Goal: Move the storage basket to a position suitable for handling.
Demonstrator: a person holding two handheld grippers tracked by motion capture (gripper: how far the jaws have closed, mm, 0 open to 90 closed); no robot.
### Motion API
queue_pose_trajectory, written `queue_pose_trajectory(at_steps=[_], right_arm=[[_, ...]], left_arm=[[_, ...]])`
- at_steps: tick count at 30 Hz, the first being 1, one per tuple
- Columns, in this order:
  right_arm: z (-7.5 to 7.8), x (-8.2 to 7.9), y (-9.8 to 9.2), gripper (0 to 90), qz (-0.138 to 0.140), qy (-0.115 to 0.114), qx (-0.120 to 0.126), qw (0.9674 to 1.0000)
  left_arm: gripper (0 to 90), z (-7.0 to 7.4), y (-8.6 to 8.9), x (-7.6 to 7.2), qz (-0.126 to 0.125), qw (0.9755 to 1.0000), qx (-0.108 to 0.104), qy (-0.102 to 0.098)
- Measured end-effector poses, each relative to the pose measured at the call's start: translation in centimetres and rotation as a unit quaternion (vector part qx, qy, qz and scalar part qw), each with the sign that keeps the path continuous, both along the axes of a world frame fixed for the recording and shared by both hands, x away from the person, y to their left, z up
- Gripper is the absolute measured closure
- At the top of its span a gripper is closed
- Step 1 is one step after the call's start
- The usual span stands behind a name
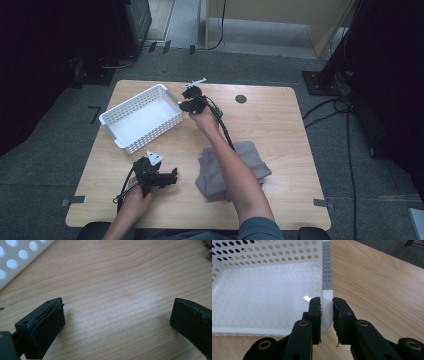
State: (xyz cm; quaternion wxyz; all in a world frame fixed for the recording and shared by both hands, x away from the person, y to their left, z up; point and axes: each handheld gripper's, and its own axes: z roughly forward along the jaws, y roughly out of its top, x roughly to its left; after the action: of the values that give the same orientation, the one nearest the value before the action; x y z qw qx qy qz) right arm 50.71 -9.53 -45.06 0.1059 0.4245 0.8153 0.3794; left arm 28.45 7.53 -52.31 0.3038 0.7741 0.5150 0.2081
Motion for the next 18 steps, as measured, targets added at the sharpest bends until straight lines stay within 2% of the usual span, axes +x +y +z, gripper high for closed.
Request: queue_pose_trajectory(at_steps=[8,18], right_arm=[[0.2,-0.7,-1.5,78.8,-0.015,0.010,-0.005,0.9998],[0.1,-2.6,-4.7,78.4,-0.032,0.003,-0.006,0.9995]], left_arm=[[0.0,0.0,0.0,0.0,0.000,1.0000,0.001,0.000],[0.0,0.0,0.0,0.0,0.000,1.0000,0.001,0.000]])
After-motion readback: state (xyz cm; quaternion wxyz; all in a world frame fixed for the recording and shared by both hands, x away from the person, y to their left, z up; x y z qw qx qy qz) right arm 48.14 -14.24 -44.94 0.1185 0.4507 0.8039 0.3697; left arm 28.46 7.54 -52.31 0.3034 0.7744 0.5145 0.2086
